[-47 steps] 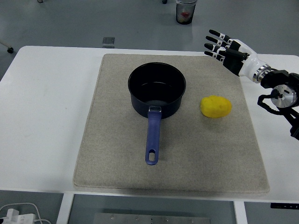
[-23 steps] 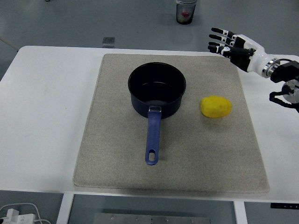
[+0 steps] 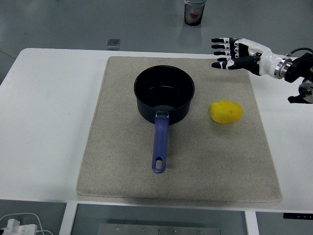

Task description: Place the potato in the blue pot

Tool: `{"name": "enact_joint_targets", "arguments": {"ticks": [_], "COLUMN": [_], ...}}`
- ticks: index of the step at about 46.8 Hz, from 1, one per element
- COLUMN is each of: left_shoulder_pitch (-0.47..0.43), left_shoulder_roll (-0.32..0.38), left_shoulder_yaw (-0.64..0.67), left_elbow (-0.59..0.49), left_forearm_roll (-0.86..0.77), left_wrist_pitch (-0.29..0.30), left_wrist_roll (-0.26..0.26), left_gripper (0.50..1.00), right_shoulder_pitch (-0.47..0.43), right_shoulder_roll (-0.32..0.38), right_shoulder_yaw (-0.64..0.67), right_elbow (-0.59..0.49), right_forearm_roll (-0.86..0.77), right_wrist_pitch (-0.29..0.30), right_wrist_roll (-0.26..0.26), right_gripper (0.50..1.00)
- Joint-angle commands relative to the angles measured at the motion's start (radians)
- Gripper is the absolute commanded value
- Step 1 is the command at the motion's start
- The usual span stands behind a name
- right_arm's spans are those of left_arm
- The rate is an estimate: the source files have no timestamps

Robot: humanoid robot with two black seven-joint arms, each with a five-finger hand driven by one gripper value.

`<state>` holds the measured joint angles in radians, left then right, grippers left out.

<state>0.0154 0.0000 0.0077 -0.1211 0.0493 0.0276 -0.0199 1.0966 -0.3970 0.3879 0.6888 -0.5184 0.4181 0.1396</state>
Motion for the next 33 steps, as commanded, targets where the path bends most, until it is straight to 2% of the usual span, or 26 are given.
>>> {"name": "enact_joint_targets", "arguments": {"ticks": [1,8,15,33], "left_shoulder_pitch": [0.000,0.000,0.000,0.000], "left_shoulder_roll": [0.000,0.000,0.000,0.000], "left_shoulder_yaw": [0.000,0.000,0.000,0.000], "left_elbow": [0.000,0.000,0.000,0.000], "left_forearm_roll": [0.001,0.000,0.001,0.000], "left_wrist_pitch": [0.000,0.000,0.000,0.000], "left_wrist_roll": [0.000,0.000,0.000,0.000], "left_gripper": [0.996,0.996,0.996,0.996], "right_shoulder_pitch": [0.008,0.040,0.058,0.054], "right_shoulder_roll": [-0.031,-0.072,-0.089,-0.140], "right_shoulder_yaw": [-0.010,-0.069,-0.093,-0.115], "right_elbow": [0.040,0.104,0.121,0.241], "right_forearm_roll": [-0.043,-0.150,-0.198,-0.434], "right_wrist_pitch": [0.004,0.021,0.019,0.010], "right_wrist_roll": [0.000,0.002,0.002,0.002], "right_gripper": [0.928,0.928,0.928,0.928]}}
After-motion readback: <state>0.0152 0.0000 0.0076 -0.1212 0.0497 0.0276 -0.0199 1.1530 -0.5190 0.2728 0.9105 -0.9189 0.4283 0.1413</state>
